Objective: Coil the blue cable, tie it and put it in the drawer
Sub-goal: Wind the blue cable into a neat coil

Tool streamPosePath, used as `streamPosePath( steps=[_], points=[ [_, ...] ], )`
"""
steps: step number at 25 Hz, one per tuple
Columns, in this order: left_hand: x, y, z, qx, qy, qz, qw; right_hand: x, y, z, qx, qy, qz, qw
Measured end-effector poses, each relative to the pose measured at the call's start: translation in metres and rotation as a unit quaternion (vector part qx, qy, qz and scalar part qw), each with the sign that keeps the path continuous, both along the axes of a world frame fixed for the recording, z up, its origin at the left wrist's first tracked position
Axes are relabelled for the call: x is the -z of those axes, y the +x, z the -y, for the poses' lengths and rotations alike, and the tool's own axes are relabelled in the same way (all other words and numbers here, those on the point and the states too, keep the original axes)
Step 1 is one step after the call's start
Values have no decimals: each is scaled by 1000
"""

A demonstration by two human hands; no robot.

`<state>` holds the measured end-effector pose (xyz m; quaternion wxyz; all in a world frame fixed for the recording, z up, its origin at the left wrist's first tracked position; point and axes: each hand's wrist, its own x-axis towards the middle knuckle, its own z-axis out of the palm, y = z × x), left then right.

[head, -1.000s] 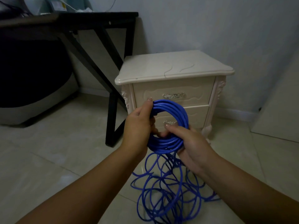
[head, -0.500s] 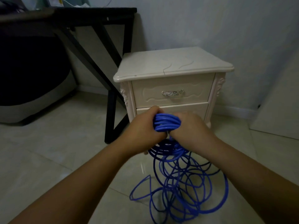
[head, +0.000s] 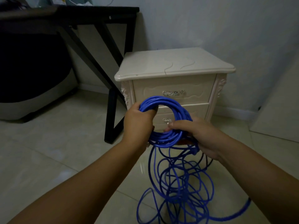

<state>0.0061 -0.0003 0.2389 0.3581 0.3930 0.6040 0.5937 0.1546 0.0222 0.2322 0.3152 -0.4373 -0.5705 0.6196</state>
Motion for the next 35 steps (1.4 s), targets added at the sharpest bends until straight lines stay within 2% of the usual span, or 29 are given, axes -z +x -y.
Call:
streamPosePath(
  steps=[3, 5, 7, 9, 11, 13, 14, 15, 16, 18, 19, 22, 25, 27, 29, 33, 35],
  points=[
    [3, 8, 2, 17, -59, 92, 994, 0, -3, -2, 49, -47, -109, 992],
    [-2, 6, 1, 95, -78, 116, 986, 0, -1, -7, 74, -94, -176, 977],
    [-4, 4, 5, 171, -55, 134, 975, -1, 3, -11, 84, -129, -222, 963],
    [-2, 4, 11, 183, -12, 60, 981, -5, 9, -13, 96, -147, -262, 949],
    [4, 7, 21, 123, 94, -92, 984, -10, 14, -14, 115, -157, -299, 934],
    [13, 8, 27, 64, 218, -251, 941, -13, 17, -15, 138, -172, -335, 916],
    [15, 11, 28, 74, 234, -304, 920, -12, 19, -16, 153, -182, -347, 908],
    [15, 14, 29, 99, 205, -322, 919, -11, 20, -17, 170, -192, -354, 899],
    [14, 18, 28, 126, 139, -301, 935, -9, 21, -19, 186, -203, -359, 892],
    [14, 21, 23, 170, -7, -187, 967, -4, 23, -24, 208, -222, -378, 874],
    [14, 20, 18, 177, -60, -137, 973, -3, 23, -25, 210, -233, -393, 865],
    [17, 22, 7, 246, -162, 32, 955, -3, 21, -23, 198, -242, -427, 849],
    [19, 29, 2, 301, -153, 245, 909, -8, 17, -16, 172, -227, -398, 872],
    [15, 29, -4, 286, -127, 340, 887, -13, 15, -10, 145, -202, -373, 894],
    [13, 24, -9, 250, -113, 371, 888, -16, 15, -8, 168, -180, -366, 898],
    [4, 15, -12, 201, -102, 430, 875, -15, 26, -17, 256, -169, -398, 864],
    [-5, 13, -9, 181, -100, 424, 882, -9, 32, -21, 289, -176, -397, 853]
  ],
)
